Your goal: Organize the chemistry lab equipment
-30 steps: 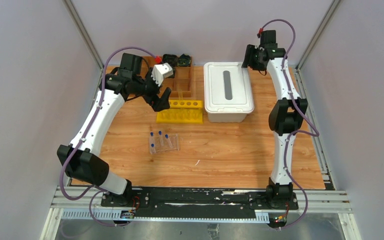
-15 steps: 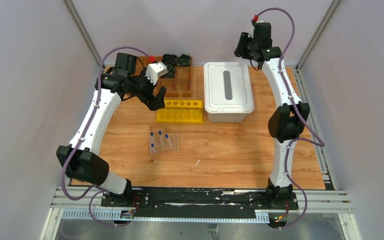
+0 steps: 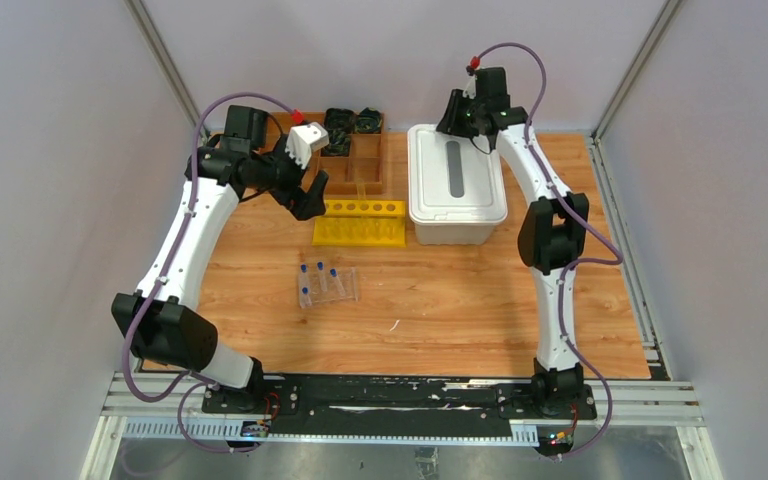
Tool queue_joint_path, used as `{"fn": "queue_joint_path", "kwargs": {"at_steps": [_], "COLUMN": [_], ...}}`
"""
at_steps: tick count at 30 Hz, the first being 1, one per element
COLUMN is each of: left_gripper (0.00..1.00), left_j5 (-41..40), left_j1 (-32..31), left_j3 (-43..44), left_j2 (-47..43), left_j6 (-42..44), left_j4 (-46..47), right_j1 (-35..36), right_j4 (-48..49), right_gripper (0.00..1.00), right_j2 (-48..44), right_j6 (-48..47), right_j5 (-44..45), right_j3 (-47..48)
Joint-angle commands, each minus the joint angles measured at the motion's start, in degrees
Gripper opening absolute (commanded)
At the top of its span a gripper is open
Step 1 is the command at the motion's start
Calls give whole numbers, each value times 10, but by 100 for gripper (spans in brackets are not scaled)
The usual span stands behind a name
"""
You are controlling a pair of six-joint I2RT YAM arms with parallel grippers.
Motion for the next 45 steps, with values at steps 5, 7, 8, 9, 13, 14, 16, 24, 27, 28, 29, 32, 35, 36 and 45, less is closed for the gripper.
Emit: {"fn": "queue_joint_path", "kwargs": {"at_steps": [5,7,8,9,13,14,16,24,27,28,29,32,35,36,45], "left_gripper": [99,99,99,99,99,99,99,100,100,100,100,100,100,100,100], "left_j5": [1,-1,-1,0,1,1,1,-22,-24,-23,-20,-16,-12,-13,-60], "left_j1": [3,3,3,3,3,3,3,6,27,40,54,115,185,207,269], "left_j3": [13,10,8,6,1,-2,-8,-47,-47,-49,-52,-83,-129,-150,-418], "left_j2": [-15,-16,-17,-18,-19,-20,-23,-63,-88,-97,-107,-141,-164,-171,-293], "left_j6": [-2,-1,-1,1,2,2,3,-6,-24,-31,-38,-36,-21,-18,-73], "left_j4": [-3,-3,-3,-2,-3,-3,-3,-3,-2,-2,-2,-2,-1,5,240], "right_j1": [-16,-18,-18,-19,-22,-23,-23,-19,-5,2,8,25,33,34,34], "right_j4": [-7,-8,-9,-9,-12,-13,-18,-4,0,1,2,28,53,54,222], "right_gripper": [37,37,37,37,37,36,33,61,72,75,79,92,96,96,98], "right_j2": [39,41,39,37,32,30,21,-85,-161,-192,-226,-348,-485,-524,-817], "right_j6": [-8,-18,-23,-27,-38,-42,-52,-69,-77,-82,-86,-88,-88,-81,-94], "right_j5": [13,11,12,13,4,-1,-8,17,43,54,69,101,139,157,436], "right_j3": [30,25,19,9,-27,-36,-53,-138,-145,-158,-183,-310,-453,-499,-891]}}
